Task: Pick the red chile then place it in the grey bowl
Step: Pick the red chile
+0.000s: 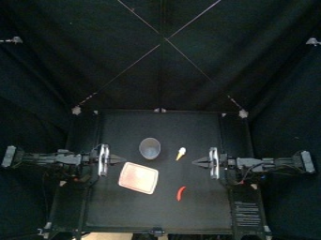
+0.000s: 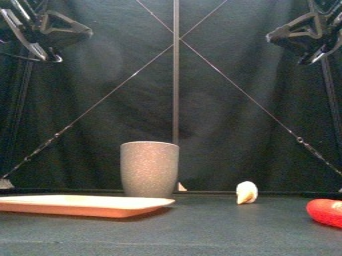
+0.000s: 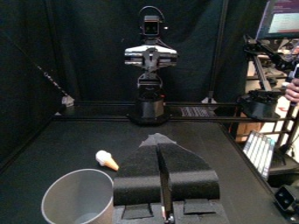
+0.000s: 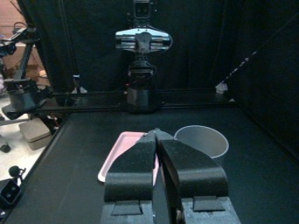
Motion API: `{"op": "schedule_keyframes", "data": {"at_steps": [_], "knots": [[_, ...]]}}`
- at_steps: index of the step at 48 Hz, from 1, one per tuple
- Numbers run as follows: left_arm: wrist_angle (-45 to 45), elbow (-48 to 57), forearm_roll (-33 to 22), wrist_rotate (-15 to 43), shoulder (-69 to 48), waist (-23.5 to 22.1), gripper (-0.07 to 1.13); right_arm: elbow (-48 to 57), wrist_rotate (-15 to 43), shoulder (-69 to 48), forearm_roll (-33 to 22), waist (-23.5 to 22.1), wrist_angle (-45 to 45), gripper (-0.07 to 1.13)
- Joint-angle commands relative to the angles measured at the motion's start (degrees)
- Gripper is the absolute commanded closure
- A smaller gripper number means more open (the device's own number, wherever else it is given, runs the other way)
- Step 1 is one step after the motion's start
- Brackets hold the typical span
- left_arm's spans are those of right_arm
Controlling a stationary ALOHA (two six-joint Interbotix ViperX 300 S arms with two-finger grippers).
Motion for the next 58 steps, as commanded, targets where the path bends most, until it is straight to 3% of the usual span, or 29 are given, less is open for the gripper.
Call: {"op": "schedule_keyframes", "data": {"at_steps": [1,12,21,28,39,50,55,58], "knots": [[-0.62,-0.35,0.09,0.18,-0.26,1.49,1.10,-0.18,0.88,1.67,1.05,0.35,0.44,1.04],[-0.53,0.35,0.09,0.09,-1.49,2.02,1.10,-5.89,6.06,9.40,3.25,1.05,11.78,1.02],[-0.35,0.44,0.18,0.18,-1.76,2.02,1.10,-11.78,6.59,18.72,1.85,8.00,21.45,1.00],[-0.35,0.62,0.18,0.18,-1.76,2.02,1.10,-13.89,6.59,25.14,0.97,12.04,23.38,0.94],[-0.35,0.62,0.18,0.18,-1.76,2.29,1.10,-16.70,6.77,36.56,1.76,15.56,23.82,0.58],[-0.35,0.79,0.18,0.18,-1.85,2.37,1.10,-20.39,6.77,45.79,2.99,15.73,26.89,0.14],[-0.26,0.88,0.26,0.18,-1.85,2.46,1.10,-22.15,6.68,47.81,2.64,15.73,31.38,0.01],[-0.26,0.97,0.26,0.18,-1.85,2.64,1.10,-23.12,6.77,48.60,1.67,15.73,35.42,0.01]]}}
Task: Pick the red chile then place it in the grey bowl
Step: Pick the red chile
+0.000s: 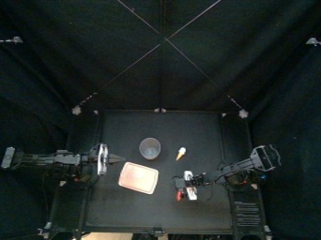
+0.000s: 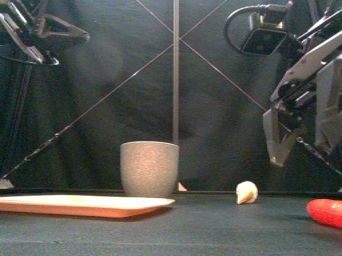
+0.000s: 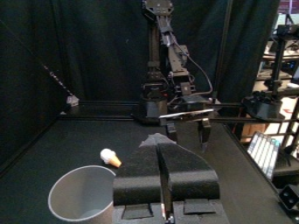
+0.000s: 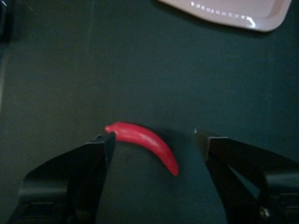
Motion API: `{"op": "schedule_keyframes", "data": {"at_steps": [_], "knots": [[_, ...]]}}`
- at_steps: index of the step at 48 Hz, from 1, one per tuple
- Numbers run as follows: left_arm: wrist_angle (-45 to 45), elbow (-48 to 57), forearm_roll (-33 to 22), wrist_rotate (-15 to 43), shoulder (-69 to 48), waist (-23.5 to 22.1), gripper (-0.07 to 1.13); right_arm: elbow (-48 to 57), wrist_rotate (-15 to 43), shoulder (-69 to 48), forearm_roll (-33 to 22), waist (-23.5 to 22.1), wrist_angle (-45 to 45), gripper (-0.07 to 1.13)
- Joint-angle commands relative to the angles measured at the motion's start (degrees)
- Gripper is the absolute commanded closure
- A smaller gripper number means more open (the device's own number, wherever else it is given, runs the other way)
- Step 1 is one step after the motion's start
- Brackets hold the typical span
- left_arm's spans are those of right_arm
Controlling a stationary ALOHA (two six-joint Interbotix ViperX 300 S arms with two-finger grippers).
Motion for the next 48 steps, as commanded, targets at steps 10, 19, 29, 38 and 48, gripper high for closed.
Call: {"op": "schedule_keyframes", "data": {"at_steps": [10,19,29,38,48], "knots": [[-0.18,-0.62,0.18,0.09,0.09,0.53,1.10,-6.42,-0.18,3.60,-3.78,0.79,11.95,0.02],[-0.18,-0.44,0.18,0.09,0.00,0.70,1.10,-10.02,-0.09,8.35,-5.89,2.37,15.56,0.02],[0.18,-0.53,0.18,0.09,0.00,0.88,1.10,-12.04,-0.18,12.04,-6.06,3.52,17.93,0.02],[0.18,-0.53,0.18,0.09,-0.09,0.97,1.10,-12.13,-0.09,12.13,-5.80,3.52,16.87,0.07],[0.18,-0.44,0.26,0.09,-0.26,0.97,1.10,-12.39,-0.18,12.57,-5.54,3.43,16.44,0.31]]}}
